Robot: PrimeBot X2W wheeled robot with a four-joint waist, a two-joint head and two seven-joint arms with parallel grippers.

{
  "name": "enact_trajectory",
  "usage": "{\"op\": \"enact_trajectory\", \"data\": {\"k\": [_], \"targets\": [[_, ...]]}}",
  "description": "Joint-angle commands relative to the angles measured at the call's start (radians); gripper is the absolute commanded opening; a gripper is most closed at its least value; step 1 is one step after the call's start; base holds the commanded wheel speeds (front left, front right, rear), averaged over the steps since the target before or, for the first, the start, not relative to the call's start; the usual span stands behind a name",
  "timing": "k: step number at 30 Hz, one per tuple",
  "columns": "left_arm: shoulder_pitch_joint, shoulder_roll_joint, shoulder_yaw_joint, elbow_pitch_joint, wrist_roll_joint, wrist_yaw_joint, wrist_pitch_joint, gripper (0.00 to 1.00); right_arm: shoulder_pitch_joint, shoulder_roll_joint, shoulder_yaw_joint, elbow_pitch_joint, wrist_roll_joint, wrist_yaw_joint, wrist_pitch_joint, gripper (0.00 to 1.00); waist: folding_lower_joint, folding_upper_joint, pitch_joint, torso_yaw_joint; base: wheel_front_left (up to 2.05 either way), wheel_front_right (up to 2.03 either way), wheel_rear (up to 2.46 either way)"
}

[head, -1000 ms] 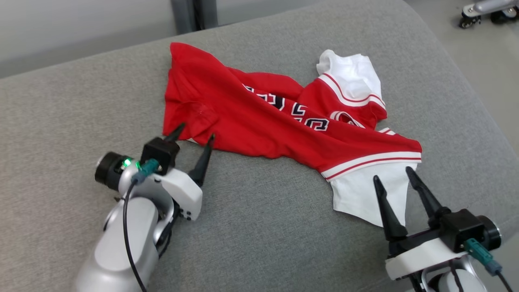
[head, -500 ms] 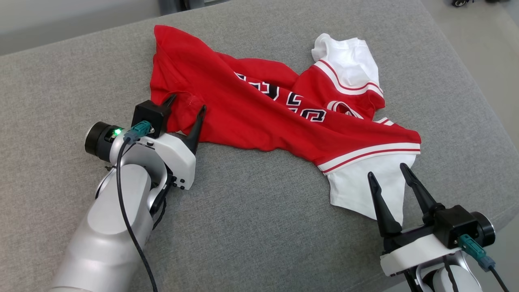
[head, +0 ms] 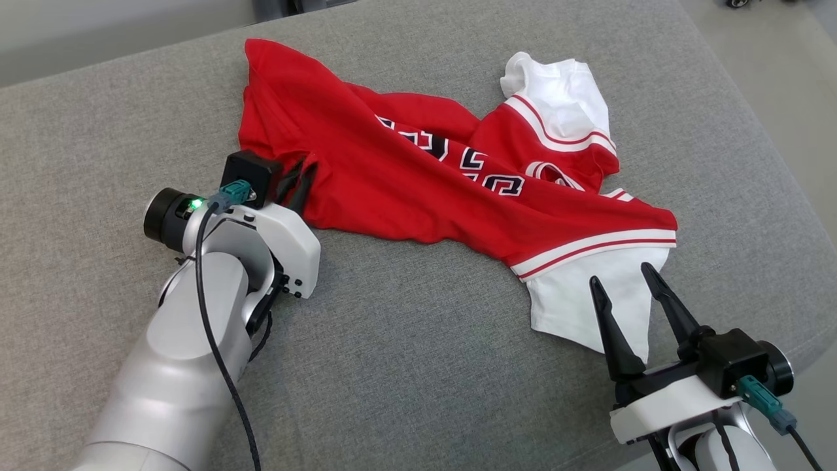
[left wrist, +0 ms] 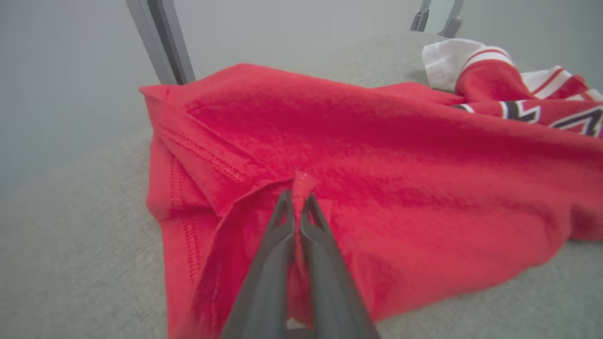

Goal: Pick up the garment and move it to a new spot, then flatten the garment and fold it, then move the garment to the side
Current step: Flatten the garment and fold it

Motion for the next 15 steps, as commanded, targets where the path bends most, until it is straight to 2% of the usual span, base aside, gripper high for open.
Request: {"op": "enact_trajectory", "data": {"k": [1, 15], "targets": [[-0.014, 0.005, -0.005, 0.012, -0.011, -0.004, -0.010, 0.00, -0.007, -0.003, -0.006, 0.003, 0.002, 0.000, -0.002, 1.00, 0.0000, -0.0001, -0.003, 0.003, 0.00, 0.00, 0.00], [0.073, -0.018, 0.003, -0.012, -0.097, 0.000, -0.103, 0.00, 0.064, -0.003, -0.101, 0.057, 0.038, 0.000, -0.002, 1.00, 0.0000, -0.0001, -0.077, 0.056, 0.00, 0.00, 0.00]]}}
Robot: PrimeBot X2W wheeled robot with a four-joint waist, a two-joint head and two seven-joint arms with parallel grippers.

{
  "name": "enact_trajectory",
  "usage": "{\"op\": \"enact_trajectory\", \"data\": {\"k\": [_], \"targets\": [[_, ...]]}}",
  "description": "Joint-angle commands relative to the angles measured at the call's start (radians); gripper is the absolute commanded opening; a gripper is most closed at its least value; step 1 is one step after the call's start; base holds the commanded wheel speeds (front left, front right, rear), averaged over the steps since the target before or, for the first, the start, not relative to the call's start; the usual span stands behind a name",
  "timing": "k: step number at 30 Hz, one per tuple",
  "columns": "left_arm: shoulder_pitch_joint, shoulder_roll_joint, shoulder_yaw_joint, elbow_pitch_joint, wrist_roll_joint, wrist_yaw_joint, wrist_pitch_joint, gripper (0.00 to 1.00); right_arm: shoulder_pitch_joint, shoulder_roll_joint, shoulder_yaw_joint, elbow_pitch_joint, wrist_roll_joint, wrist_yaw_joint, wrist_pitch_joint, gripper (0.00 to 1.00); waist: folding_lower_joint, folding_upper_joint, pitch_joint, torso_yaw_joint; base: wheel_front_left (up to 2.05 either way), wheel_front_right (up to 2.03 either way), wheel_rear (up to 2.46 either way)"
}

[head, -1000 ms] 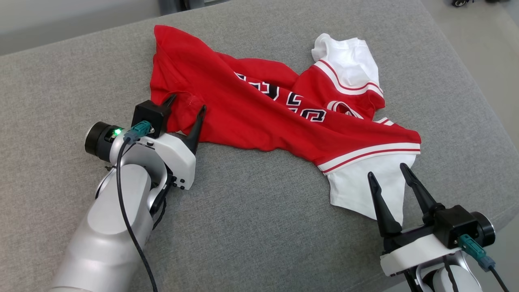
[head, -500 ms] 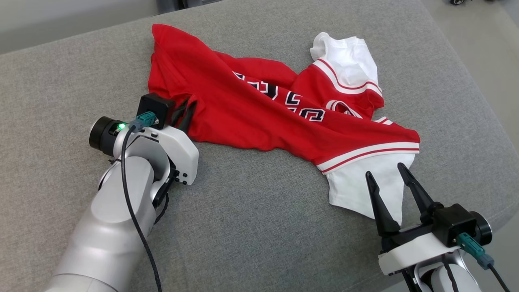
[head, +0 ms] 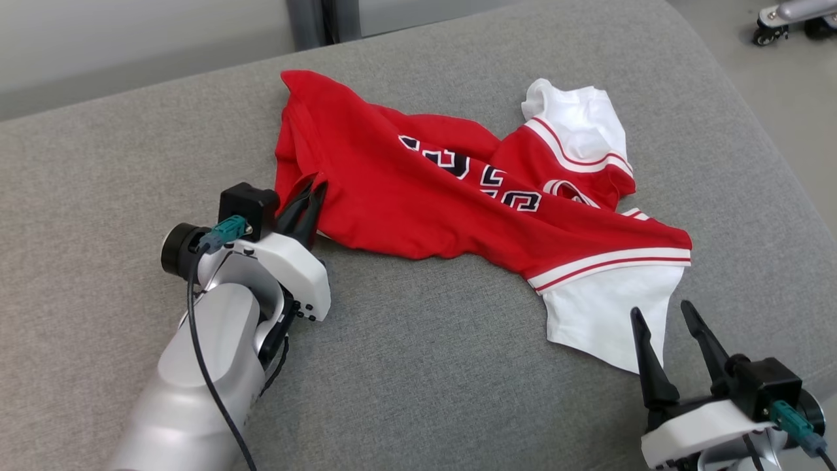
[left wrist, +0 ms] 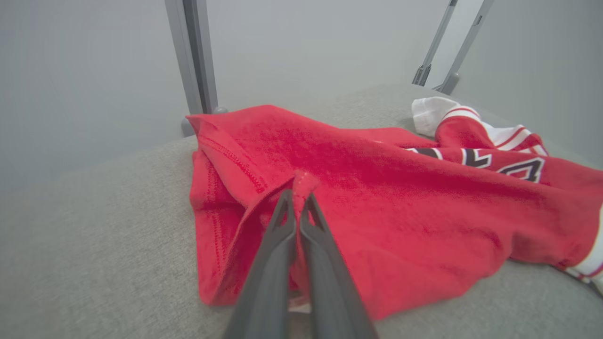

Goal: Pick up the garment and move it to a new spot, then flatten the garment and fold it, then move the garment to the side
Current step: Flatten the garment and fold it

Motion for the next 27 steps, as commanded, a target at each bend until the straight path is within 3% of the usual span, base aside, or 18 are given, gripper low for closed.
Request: {"op": "enact_trajectory", "data": {"k": [1, 12, 27], "targets": [[0.015, 0.003, 0.009, -0.012, -0.011, 0.005, -0.011, 0.00, 0.016, -0.005, -0.006, 0.006, 0.001, 0.000, -0.002, 1.00, 0.0000, -0.0001, -0.016, 0.009, 0.00, 0.00, 0.00], [0.139, 0.003, 0.080, -0.116, -0.079, 0.065, -0.053, 0.00, 0.089, -0.005, -0.051, 0.067, 0.020, 0.000, -0.002, 1.00, 0.0000, -0.0001, -0.086, 0.058, 0.00, 0.00, 0.00], [0.321, -0.010, 0.172, -0.303, -0.154, 0.117, -0.059, 0.00, 0.075, -0.005, -0.060, 0.233, 0.224, 0.000, -0.002, 1.00, 0.0000, -0.0001, -0.122, 0.105, 0.00, 0.00, 0.00]]}}
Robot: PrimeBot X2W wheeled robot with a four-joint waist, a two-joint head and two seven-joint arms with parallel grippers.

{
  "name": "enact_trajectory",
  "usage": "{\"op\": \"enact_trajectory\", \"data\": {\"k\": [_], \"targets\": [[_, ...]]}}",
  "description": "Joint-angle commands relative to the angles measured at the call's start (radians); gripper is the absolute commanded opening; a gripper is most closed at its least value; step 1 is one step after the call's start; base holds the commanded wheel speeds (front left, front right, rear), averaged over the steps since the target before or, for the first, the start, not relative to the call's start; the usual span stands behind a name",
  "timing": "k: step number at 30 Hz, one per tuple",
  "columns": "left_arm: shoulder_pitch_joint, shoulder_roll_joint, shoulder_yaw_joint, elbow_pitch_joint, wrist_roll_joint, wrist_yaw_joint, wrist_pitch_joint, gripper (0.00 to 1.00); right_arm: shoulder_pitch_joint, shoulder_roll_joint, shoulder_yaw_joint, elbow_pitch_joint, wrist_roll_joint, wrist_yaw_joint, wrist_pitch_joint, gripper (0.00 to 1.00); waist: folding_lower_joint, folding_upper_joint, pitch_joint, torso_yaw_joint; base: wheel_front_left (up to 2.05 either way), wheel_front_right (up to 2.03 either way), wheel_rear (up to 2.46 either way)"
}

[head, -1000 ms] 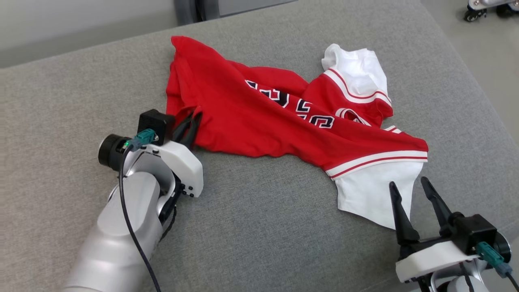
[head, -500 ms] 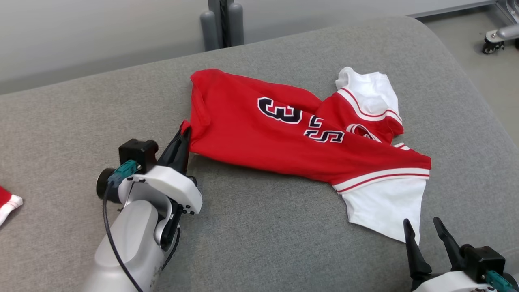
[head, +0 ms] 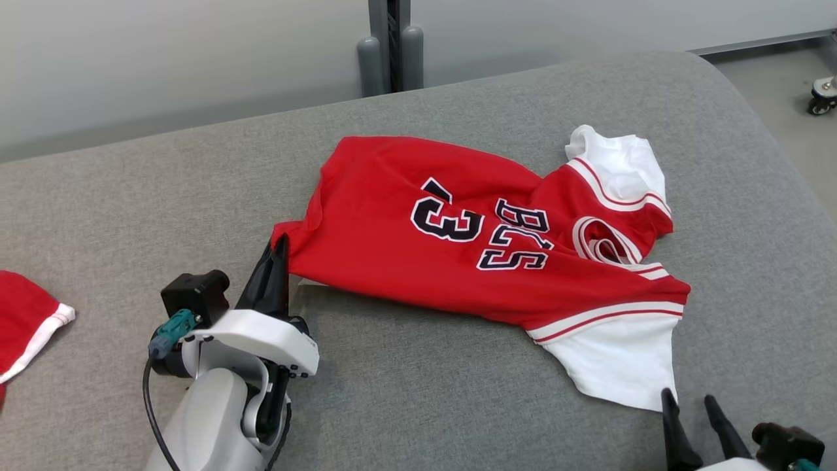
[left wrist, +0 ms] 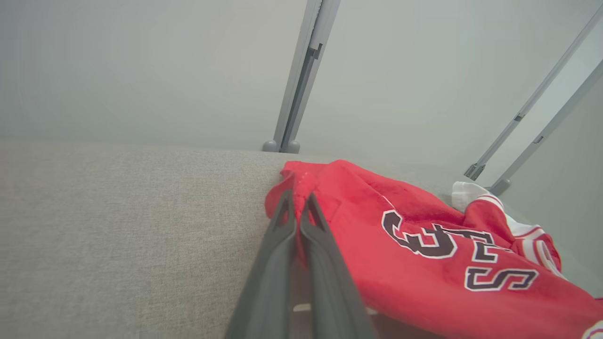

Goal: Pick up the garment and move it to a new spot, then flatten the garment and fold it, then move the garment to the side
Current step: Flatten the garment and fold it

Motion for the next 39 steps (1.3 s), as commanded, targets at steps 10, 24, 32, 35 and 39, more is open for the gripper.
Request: {"op": "enact_trajectory", "data": {"k": [10, 24, 32, 35, 39], "targets": [[0.056, 0.002, -0.010, -0.052, -0.002, 0.000, -0.004, 0.00, -0.062, 0.000, 0.074, 0.170, 0.095, 0.000, 0.007, 1.00, 0.0000, 0.0000, -0.008, 0.047, 0.00, 0.00, 0.00], [0.073, 0.001, -0.024, -0.063, -0.013, 0.010, -0.005, 0.00, -0.073, -0.027, 0.110, 0.130, 0.094, 0.001, -0.001, 0.00, 0.0000, 0.0000, -0.029, 0.072, 0.00, 0.00, 0.00], [0.092, 0.001, -0.011, -0.093, -0.064, 0.007, -0.005, 0.00, -0.106, -0.069, 0.048, -0.061, 0.120, 0.001, 0.007, 0.00, 0.0000, 0.0000, -0.077, 0.070, 0.00, 0.00, 0.00], [0.088, 0.001, -0.010, -0.111, -0.155, -0.002, 0.011, 0.00, -0.140, -0.103, 0.019, -0.155, 0.136, 0.001, 0.052, 0.00, 0.0000, 0.0000, -0.104, 0.073, 0.00, 0.00, 0.00], [0.057, 0.001, -0.018, -0.153, -0.263, 0.015, 0.053, 0.00, -0.209, -0.149, -0.012, -0.277, 0.160, 0.000, 0.141, 0.00, 0.0000, 0.0000, -0.134, 0.083, 0.00, 0.00, 0.00]]}}
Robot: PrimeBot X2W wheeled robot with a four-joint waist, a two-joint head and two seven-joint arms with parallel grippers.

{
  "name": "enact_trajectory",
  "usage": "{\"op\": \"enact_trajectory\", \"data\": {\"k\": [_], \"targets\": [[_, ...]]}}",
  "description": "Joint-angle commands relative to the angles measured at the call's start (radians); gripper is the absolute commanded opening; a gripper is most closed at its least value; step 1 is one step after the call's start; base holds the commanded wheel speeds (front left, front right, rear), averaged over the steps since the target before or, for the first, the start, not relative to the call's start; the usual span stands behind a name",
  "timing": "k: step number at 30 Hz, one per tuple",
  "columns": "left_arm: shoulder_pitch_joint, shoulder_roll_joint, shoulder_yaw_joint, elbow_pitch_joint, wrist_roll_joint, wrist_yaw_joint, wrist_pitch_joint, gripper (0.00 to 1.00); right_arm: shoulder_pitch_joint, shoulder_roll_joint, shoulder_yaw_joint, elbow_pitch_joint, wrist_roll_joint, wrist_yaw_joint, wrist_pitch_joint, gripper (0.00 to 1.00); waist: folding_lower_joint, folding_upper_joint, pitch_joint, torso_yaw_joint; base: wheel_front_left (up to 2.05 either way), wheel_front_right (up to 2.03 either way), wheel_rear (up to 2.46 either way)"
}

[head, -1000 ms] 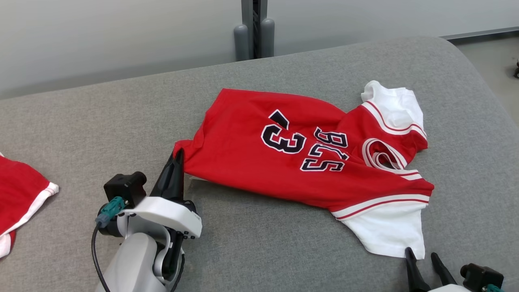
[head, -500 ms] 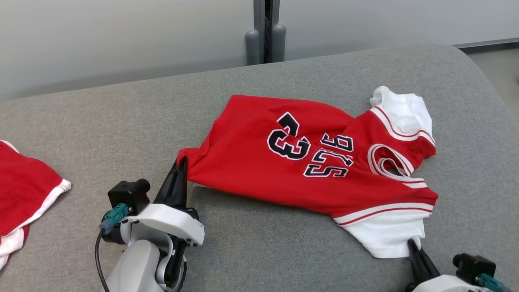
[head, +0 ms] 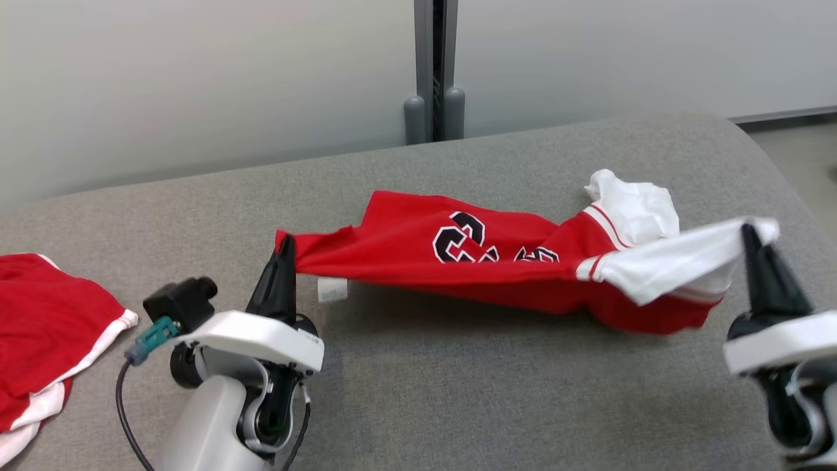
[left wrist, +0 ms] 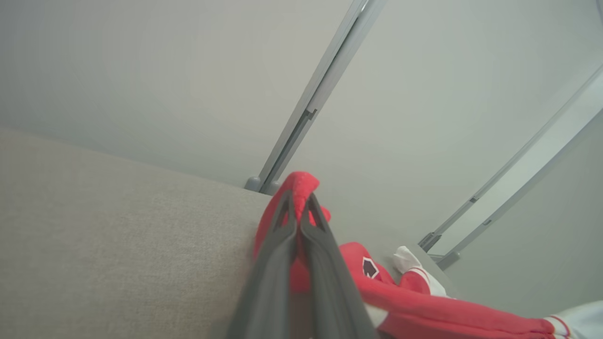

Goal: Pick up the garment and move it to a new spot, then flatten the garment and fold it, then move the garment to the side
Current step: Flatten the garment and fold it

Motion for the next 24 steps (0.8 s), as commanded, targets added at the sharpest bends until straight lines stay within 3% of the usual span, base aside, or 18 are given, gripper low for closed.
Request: {"op": "enact_trajectory", "data": {"k": [1, 3, 6, 10, 18, 22, 24], "targets": [[-0.029, 0.005, -0.001, -0.025, -0.049, 0.014, 0.025, 0.00, -0.046, -0.029, -0.015, -0.045, 0.007, 0.001, 0.038, 0.00, 0.0000, -0.0001, -0.022, 0.009, 0.00, 0.00, 0.00], [-0.043, 0.006, 0.001, -0.051, -0.124, 0.042, 0.061, 0.00, -0.094, -0.052, -0.018, -0.084, 0.000, 0.001, 0.080, 0.00, 0.0000, -0.0001, -0.034, 0.014, 0.00, 0.00, 0.00], [-0.080, 0.005, 0.014, -0.096, -0.304, 0.130, 0.129, 0.00, -0.183, -0.082, -0.011, -0.118, -0.015, 0.001, 0.128, 0.00, 0.0000, -0.0001, -0.047, 0.020, 0.00, 0.00, 0.00], [-0.142, 0.005, 0.006, -0.162, -0.461, 0.230, 0.164, 0.00, -0.300, -0.137, 0.023, -0.122, -0.033, 0.001, 0.154, 0.00, 0.0000, -0.0001, -0.052, 0.035, 0.00, 0.00, 0.00], [-0.297, 0.005, -0.012, -0.193, -0.627, 0.402, 0.147, 0.00, -0.500, -0.221, 0.117, -0.027, -0.044, 0.001, 0.149, 0.00, 0.0000, -0.0001, -0.055, 0.059, 0.00, 0.00, 0.00], [-0.382, 0.005, 0.032, -0.170, -0.764, 0.530, 0.085, 0.00, -0.607, -0.223, 0.174, 0.041, -0.024, 0.001, 0.134, 0.00, 0.0000, -0.0001, -0.064, 0.061, 0.00, 0.00, 0.00], [-0.415, 0.003, 0.030, -0.153, -0.818, 0.563, 0.060, 0.00, -0.652, -0.217, 0.198, 0.080, -0.014, 0.001, 0.124, 0.00, 0.0000, -0.0001, -0.068, 0.061, 0.00, 0.00, 0.00]]}}
